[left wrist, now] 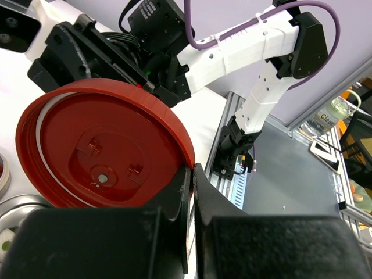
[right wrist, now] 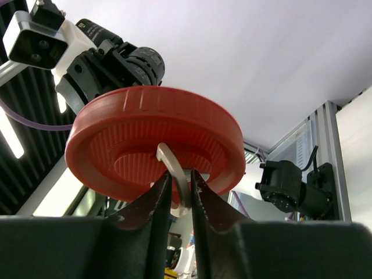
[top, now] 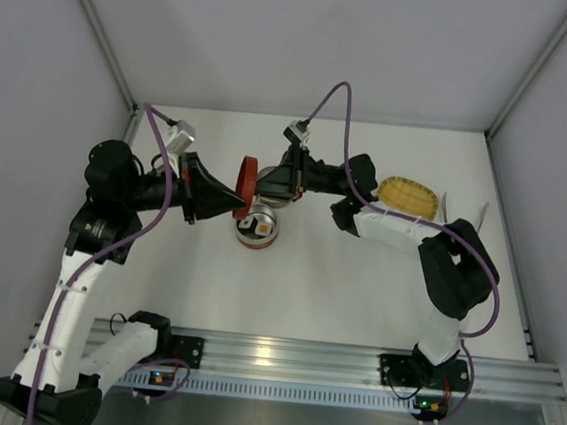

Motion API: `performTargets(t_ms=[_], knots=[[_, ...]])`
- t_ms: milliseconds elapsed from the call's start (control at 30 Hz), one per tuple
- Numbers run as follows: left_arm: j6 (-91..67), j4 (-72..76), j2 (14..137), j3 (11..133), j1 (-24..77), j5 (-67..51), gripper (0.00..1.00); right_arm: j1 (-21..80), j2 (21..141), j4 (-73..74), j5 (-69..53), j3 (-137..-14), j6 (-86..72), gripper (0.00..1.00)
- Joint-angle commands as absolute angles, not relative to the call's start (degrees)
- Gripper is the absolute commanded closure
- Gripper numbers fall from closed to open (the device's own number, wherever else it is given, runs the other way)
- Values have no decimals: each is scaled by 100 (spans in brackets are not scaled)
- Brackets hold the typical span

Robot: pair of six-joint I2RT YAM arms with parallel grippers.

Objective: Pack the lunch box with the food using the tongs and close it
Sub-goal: Pick up the box lid from the center of the board.

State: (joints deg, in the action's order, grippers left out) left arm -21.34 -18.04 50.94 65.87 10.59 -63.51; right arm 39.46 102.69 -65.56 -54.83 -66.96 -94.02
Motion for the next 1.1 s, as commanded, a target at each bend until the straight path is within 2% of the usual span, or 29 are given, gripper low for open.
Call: performTargets(t_ms=[0, 133, 233, 267, 333, 367, 400, 467, 500, 567, 600, 733, 900, 967, 1067], knots=[[-2153, -1520, 4931, 6530, 1072, -6513, 100, 4069, 10310, -6521, -5546, -7040, -9158, 83], [-1881, -1766, 4939, 6530, 1081, -6382, 100, 4078, 10205, -6434, -5607, -7023, -9036, 100], [-1418, -2283, 5009, 6687, 1081, -6057, 99, 4043, 9994, -6127, -5634, -6917, -8659, 100], [-1241, -2503, 5045, 6775, 1072, -5664, 86, 4017, 9915, -5752, -5616, -6804, -8518, 100], [-626, -3188, 5176, 7108, 1081, -5310, 68, 3903, 9695, -5250, -5546, -6672, -8037, 100], [-450, -3373, 5238, 7241, 1072, -4917, 51, 3841, 9616, -4595, -5502, -6549, -7816, 100], [-144, -3636, 5317, 7373, 1081, -4696, 46, 3676, 9528, -4153, -5450, -6496, -7570, 100], [226, -3866, 5387, 7794, 1081, -4282, 26, 3499, 9256, -3187, -5143, -6408, -6674, 100], [429, -3989, 5483, 7935, 1081, -3924, 7, 3428, 9168, -2303, -4994, -6338, -6427, 100], [1009, -4332, 5572, 8329, 1081, -3622, 6, 3200, 8913, -1647, -4528, -6267, -5925, 100], [1394, -4429, 5651, 8419, 1081, -3447, 2, 3086, 8843, -895, -4335, -6275, -5819, 100], [2258, -4947, 5914, 8797, 1203, -3052, 4, 3050, 8771, 1539, -2852, -7012, -5161, 100], [2741, -5379, 6380, 9149, 2256, -1673, 10, 2778, 8657, 2311, -1952, -7119, -5501, 100], [2795, -5362, 6547, 9115, 3327, -770, 11, 2646, 8640, 2416, -1934, -6962, -5931, 100], [2742, -5326, 6828, 9018, 3629, -433, 15, 2602, 8622, 2452, -1995, -6864, -6398, 100]])
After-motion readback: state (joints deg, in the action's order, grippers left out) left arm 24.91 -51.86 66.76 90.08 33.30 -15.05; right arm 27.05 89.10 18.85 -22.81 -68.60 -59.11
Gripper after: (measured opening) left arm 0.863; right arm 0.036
